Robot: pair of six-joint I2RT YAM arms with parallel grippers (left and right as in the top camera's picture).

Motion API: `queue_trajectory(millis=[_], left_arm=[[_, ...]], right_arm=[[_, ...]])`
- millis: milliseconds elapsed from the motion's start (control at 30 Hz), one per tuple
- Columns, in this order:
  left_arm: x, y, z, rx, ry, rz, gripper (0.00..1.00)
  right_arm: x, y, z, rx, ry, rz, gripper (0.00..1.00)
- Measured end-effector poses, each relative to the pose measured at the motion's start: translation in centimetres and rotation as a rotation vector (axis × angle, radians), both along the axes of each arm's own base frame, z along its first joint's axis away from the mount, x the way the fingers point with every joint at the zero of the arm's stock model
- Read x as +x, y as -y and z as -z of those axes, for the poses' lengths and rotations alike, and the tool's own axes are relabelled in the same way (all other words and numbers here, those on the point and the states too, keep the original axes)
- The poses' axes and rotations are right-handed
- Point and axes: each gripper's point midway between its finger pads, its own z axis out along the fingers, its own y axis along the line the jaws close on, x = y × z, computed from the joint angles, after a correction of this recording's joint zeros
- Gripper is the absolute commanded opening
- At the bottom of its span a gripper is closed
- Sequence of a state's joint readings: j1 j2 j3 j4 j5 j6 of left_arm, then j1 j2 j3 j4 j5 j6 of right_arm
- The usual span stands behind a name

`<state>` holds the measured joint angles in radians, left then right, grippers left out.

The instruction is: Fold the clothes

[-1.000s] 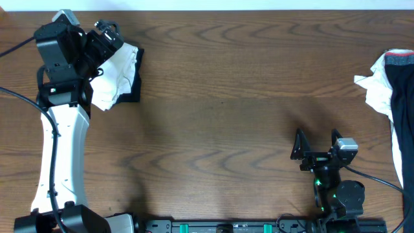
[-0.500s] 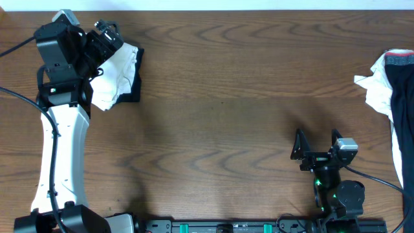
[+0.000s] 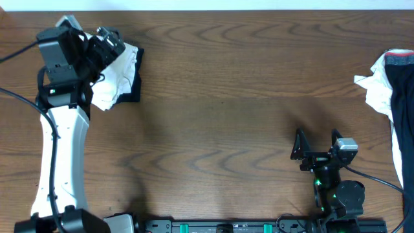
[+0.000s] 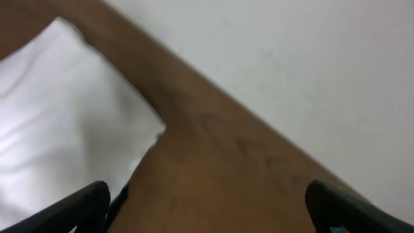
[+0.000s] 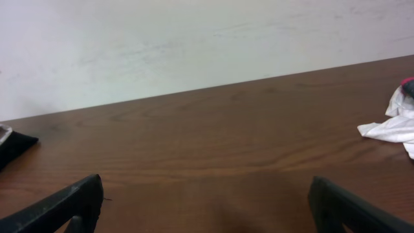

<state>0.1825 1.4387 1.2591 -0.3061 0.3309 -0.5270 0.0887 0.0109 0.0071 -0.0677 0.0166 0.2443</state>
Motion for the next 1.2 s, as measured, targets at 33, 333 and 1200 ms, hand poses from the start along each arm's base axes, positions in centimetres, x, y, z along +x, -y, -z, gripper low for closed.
queue_trajectory(millis=[33,333,1200], left_arm=[[-0.6,0.2,-0.1,-0.002,-0.009,0.002,0.98],[-7.9,3.7,-6.8,0.023,0.147,0.06,0.98],[-21.3,7.8,8.8,0.059,0.274,0.16,0.98]], right_arm=[[0.0,0.0,0.0,0.0,0.0,0.0,0.99],[0.0,0.0,0.0,0.0,0.0,0.0,0.99],[0.0,0.0,0.0,0.0,-0.001,0.002,0.99]])
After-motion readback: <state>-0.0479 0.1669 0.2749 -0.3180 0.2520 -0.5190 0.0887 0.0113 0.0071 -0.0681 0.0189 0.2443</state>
